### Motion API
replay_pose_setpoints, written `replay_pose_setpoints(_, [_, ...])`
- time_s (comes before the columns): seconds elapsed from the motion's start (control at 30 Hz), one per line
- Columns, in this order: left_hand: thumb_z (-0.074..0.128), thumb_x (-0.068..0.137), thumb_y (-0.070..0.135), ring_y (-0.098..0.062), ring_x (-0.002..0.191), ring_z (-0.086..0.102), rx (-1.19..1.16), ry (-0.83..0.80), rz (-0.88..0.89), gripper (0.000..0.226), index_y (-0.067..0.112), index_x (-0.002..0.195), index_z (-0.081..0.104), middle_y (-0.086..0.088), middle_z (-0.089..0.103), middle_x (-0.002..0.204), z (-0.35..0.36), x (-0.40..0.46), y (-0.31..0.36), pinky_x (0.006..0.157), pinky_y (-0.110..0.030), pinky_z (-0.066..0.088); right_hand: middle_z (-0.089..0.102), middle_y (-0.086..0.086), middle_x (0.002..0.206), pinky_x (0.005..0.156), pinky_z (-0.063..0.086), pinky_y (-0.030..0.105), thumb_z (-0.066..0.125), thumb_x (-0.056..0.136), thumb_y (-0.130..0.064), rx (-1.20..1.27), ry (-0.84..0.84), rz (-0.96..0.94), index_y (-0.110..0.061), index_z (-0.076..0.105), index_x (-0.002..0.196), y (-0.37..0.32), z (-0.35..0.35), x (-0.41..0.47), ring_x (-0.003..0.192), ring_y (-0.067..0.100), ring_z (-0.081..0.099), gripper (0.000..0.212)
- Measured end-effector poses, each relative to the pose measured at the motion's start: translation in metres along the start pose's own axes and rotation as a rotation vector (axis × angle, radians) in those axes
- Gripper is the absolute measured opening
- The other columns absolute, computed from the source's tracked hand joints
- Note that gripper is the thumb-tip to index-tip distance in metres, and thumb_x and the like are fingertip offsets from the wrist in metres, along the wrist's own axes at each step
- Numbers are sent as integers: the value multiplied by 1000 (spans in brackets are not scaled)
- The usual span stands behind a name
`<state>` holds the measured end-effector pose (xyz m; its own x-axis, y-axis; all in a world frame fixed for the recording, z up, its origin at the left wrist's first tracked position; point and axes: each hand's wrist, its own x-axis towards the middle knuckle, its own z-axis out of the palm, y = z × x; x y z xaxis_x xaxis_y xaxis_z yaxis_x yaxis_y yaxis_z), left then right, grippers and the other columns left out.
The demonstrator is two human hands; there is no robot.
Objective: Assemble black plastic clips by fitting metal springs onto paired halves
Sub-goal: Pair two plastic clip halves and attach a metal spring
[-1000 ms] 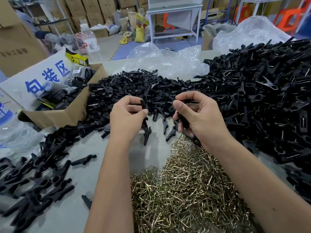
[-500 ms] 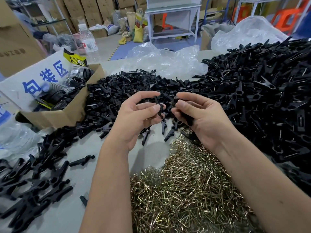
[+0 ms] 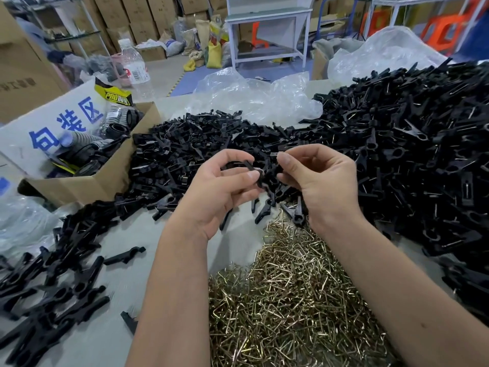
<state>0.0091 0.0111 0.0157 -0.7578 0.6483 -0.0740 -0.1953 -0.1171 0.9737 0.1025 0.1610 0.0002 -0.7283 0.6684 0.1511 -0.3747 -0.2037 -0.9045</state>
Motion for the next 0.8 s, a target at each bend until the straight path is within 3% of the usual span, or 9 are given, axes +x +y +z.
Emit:
replay_pose_setpoints(0.13, [71, 88, -8, -21, 81, 75, -58, 77, 15, 27, 11, 106, 66, -6, 73, 83, -1, 2, -3, 75, -27, 61, 77, 9, 79, 74, 64, 34, 87, 80, 0, -138, 69, -144, -6, 74, 79, 7, 1, -1, 75, 25, 77, 14])
replay_pose_setpoints(0.33, [80, 71, 1, -28, 88, 77, -126, 81, 38, 43, 4, 112, 65, -18, 75, 95, 2, 1, -2, 79, -32, 63, 78, 4, 87, 84, 63, 39, 88, 78, -3, -269, -30, -227, -14, 75, 77, 14, 4, -5, 85, 23, 77, 18])
replay_pose_setpoints(0.43, [78, 77, -3, -27, 85, 77, -121, 98, 42, 37, 2, 111, 64, -16, 76, 92, 2, 1, -3, 76, -30, 62, 78, 1, 88, 84, 63, 41, 89, 77, -4, -353, -44, -284, -15, 75, 77, 15, 2, -4, 86, 21, 76, 18])
replay_pose_setpoints(0.8, [71, 89, -7, -16, 73, 74, -88, 157, 15, 24, 7, 109, 67, -6, 77, 84, -1, 4, -5, 73, -26, 63, 79, 0, 86, 80, 61, 29, 81, 85, 0, -414, -208, -285, -10, 79, 92, 13, -1, -5, 84, 17, 76, 12])
